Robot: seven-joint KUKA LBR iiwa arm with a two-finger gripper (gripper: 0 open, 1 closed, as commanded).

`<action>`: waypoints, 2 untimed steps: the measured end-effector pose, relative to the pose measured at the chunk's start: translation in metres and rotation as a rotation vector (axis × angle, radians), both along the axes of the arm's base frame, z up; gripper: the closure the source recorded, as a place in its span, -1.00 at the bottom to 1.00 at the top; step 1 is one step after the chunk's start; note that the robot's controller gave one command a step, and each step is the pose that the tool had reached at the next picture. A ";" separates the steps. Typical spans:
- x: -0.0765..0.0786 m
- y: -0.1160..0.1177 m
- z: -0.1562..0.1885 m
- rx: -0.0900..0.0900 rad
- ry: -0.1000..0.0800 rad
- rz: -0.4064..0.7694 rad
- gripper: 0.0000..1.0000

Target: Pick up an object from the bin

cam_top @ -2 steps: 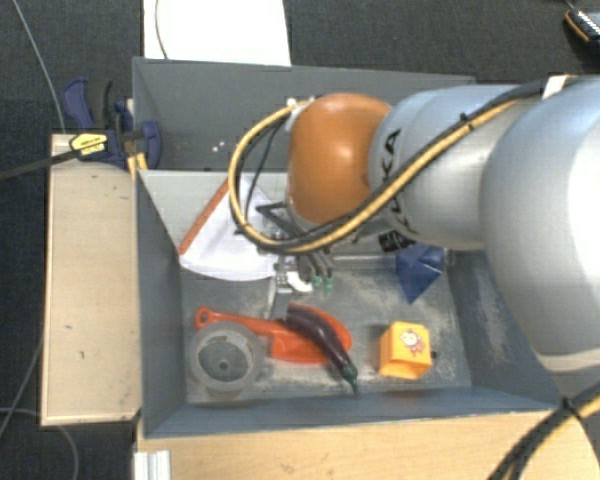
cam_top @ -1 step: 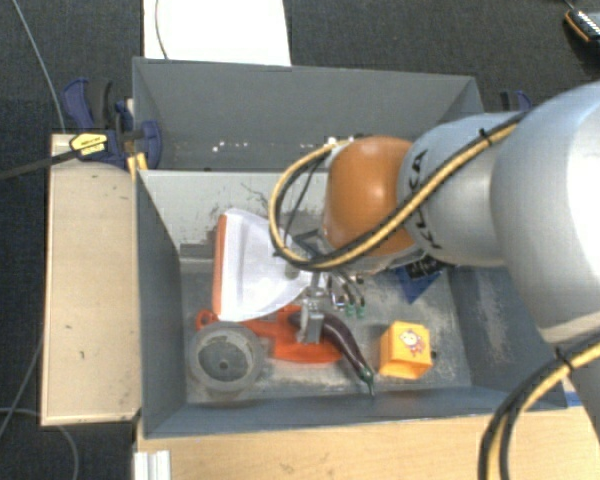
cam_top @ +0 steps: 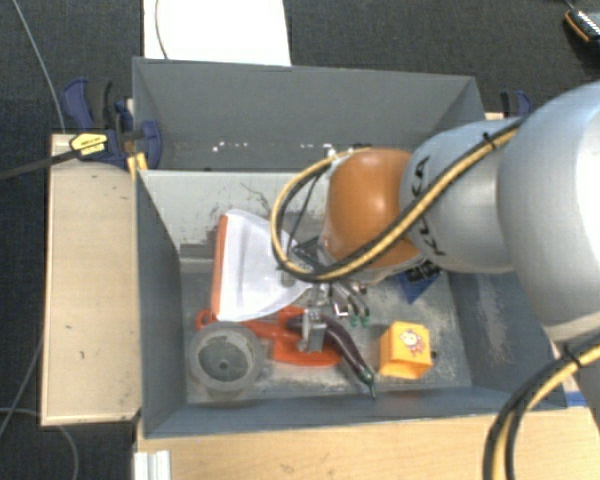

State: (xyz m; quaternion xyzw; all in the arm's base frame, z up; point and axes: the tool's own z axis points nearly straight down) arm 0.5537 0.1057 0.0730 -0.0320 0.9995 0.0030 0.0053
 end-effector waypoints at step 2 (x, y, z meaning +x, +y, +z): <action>-0.010 0.000 -0.002 -0.003 0.008 -0.084 -1.00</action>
Offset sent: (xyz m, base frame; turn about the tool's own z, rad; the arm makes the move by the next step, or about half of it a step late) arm -0.0137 0.0060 -0.0030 -0.0076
